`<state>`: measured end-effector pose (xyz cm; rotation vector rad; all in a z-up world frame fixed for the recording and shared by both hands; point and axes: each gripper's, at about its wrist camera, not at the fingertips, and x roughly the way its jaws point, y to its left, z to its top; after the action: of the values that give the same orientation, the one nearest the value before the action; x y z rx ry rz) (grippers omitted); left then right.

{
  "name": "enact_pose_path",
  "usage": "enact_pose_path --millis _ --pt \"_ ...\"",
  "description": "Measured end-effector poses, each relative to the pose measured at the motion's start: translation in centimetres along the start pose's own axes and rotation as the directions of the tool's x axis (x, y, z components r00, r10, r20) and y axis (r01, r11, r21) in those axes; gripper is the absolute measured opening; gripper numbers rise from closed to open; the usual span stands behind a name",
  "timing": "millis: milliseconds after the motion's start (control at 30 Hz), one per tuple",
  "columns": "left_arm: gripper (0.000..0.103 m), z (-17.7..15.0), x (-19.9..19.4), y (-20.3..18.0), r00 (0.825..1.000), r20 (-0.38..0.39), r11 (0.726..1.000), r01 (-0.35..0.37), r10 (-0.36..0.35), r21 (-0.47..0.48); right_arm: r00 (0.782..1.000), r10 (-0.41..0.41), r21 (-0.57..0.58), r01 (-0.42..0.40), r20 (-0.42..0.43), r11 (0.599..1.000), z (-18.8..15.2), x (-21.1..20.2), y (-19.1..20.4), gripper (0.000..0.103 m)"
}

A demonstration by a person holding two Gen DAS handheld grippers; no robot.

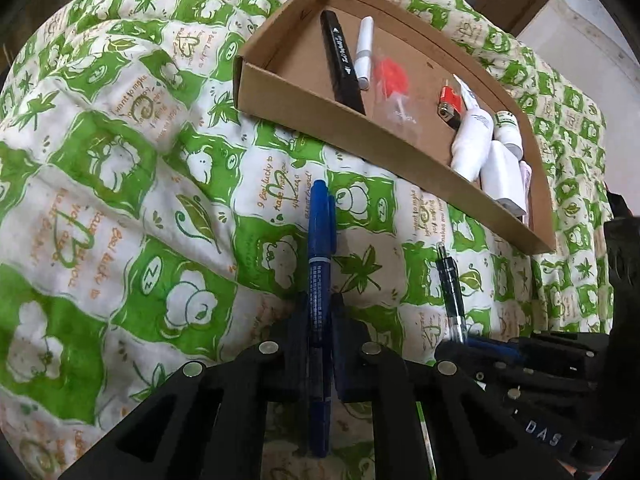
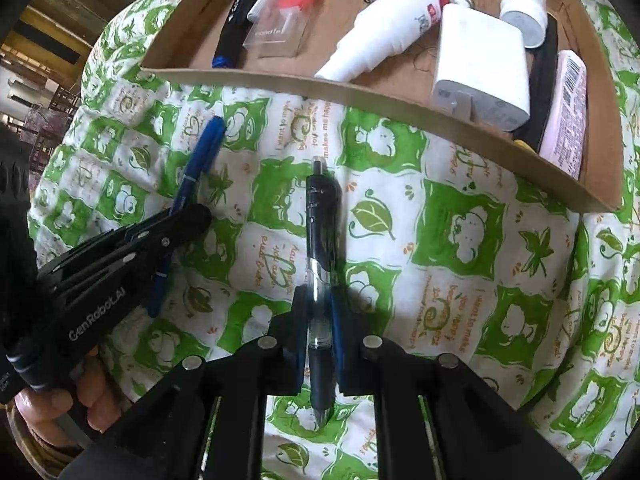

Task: Organize rigid objects
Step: 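Lift the ballpoint pen with the right tool while the left tool lifts the blue marker, then carry the ballpoint pen with the right tool over the tray while the left tool carries the blue marker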

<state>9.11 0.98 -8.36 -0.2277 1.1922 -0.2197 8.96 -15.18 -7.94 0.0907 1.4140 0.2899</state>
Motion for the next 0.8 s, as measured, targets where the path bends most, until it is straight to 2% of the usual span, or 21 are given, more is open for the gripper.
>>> enact_pose_path --millis 133,200,333,500,800 --pt "0.009 0.2 0.3 0.1 1.0 0.01 1.0 0.001 -0.001 -0.004 1.0 -0.02 -0.027 0.021 0.008 0.999 -0.1 0.1 0.4 0.01" --pt "0.009 0.0 0.0 -0.2 0.999 0.034 0.999 -0.024 0.023 0.021 1.0 -0.014 -0.019 0.014 0.01 1.0 -0.1 0.1 0.6 0.01" --pt "0.009 -0.4 -1.0 -2.1 0.996 0.068 0.995 -0.064 0.059 0.075 0.999 0.034 0.001 -0.034 0.016 0.999 -0.3 -0.7 0.7 0.01" --pt "0.009 -0.7 -2.4 -2.5 0.992 0.106 0.994 -0.075 0.067 0.078 0.995 0.09 -0.013 -0.089 0.033 0.996 -0.5 -2.1 1.5 0.01" --pt "0.009 -1.8 -4.7 -2.0 0.982 0.16 0.991 -0.11 0.096 0.08 0.991 0.129 -0.019 -0.128 0.043 0.992 -1.0 -3.3 2.5 0.01"
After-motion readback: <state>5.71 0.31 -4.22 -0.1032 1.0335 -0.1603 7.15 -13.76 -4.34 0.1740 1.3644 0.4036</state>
